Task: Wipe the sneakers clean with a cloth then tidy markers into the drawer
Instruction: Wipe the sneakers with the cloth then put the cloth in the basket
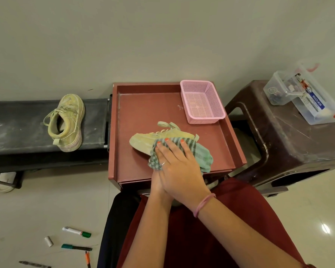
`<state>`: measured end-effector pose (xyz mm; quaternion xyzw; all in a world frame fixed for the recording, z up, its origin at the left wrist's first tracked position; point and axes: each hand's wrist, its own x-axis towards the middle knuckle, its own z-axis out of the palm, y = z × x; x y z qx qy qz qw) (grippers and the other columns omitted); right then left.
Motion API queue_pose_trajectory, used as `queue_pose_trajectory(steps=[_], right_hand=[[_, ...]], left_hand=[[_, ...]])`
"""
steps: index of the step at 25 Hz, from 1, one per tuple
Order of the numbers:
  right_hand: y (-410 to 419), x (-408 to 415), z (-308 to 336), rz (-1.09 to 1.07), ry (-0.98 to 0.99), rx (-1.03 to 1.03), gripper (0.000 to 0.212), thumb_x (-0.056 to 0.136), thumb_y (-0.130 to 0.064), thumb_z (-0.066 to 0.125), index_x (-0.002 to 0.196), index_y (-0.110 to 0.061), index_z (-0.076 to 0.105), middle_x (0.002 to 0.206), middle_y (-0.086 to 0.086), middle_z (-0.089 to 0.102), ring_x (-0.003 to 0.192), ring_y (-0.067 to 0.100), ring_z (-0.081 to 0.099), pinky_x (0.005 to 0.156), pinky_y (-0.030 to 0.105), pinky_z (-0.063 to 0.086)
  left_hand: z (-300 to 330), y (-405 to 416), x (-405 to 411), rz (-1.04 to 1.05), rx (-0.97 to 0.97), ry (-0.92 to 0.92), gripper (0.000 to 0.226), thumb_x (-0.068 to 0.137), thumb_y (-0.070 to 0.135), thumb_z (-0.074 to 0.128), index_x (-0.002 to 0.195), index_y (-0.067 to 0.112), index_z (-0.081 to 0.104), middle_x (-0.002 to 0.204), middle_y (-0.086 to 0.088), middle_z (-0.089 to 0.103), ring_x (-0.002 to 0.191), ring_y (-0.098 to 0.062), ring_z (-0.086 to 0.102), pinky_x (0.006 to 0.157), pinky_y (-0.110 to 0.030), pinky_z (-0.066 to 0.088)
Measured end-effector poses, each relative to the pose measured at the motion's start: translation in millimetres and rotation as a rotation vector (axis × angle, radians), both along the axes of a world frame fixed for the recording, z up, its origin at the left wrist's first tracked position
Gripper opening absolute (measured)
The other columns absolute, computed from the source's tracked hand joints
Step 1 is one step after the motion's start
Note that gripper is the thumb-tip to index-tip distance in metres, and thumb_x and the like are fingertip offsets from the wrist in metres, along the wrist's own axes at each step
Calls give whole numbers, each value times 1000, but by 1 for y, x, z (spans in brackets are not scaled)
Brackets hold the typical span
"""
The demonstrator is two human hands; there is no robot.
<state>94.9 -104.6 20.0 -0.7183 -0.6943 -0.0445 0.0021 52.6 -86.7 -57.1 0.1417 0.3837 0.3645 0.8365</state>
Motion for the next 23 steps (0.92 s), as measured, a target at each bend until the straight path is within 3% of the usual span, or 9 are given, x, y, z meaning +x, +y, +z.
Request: queue_pose_trajectory(steps=[2, 5, 8, 11, 13, 14, 17, 20, 23], right_hand=[[-19, 17, 1, 147, 46, 71, 46, 88, -24, 37, 126, -13, 61, 133, 1, 57, 130, 21, 47, 108, 44, 27], [-27, 36, 5, 137, 169, 128, 47, 89, -23, 41, 133, -8, 52, 140, 4, 50, 136, 21, 38, 111, 45, 31], [-2, 29, 13, -89, 189, 66, 53, 90, -30, 35, 136, -7, 49, 143, 4, 47, 140, 19, 31, 116, 43, 24], [21, 13, 15, -90, 115, -22, 53, 94, -31, 34, 142, -10, 39, 151, 3, 35, 144, 20, 20, 118, 42, 1], [11, 6, 12, 49, 23, -20, 52, 91, -31, 34, 136, -11, 50, 143, 2, 47, 138, 20, 34, 117, 42, 7], [-1, 7, 10, 120, 42, 10, 52, 89, -31, 34, 131, -11, 56, 139, 2, 52, 134, 20, 41, 114, 43, 15], [-24, 24, 3, 91, 199, 126, 50, 89, -25, 40, 134, -7, 51, 142, 5, 49, 137, 20, 37, 113, 42, 26], [1, 25, 13, -147, 215, 156, 54, 89, -28, 35, 135, -3, 48, 144, 8, 46, 139, 22, 32, 116, 42, 24], [28, 6, 15, -138, 121, 33, 54, 94, -31, 37, 141, -6, 40, 151, 6, 35, 144, 22, 20, 117, 43, 0]], left_hand=[[3, 0, -6, 44, -95, -27, 43, 106, 24, 29, 138, 1, 45, 120, -16, 65, 74, 4, 69, 70, -16, 55], [19, 6, -5, -3, -80, 22, 66, 86, 56, 58, 134, 12, 54, 126, -11, 65, 115, -23, 64, 104, -39, 45], [7, 12, -7, -9, -56, 21, 75, 77, 60, 65, 142, 26, 44, 132, -9, 61, 121, -25, 59, 107, -45, 43], [8, 4, 7, 28, 42, 115, 53, 102, 47, 35, 148, 22, 34, 142, -10, 52, 114, -13, 63, 93, -26, 52], [26, -1, 9, 48, 41, 28, 61, 105, 45, 21, 145, 1, 37, 143, -16, 50, 110, -11, 63, 90, -1, 39], [26, -3, 4, 65, 146, -50, 65, 104, 46, 23, 135, -5, 47, 134, -20, 56, 106, -18, 66, 90, -1, 39], [29, 5, 1, 52, 97, 318, 53, 100, 50, 37, 124, 8, 60, 121, -14, 67, 106, -22, 68, 95, -33, 52], [27, 12, -9, -6, -86, 103, 56, 92, 56, 48, 133, 19, 56, 123, -10, 67, 117, -24, 62, 105, -43, 45], [27, 10, -8, 2, -126, 48, 55, 94, 54, 44, 138, 21, 49, 130, -12, 62, 119, -27, 60, 98, -43, 50]])
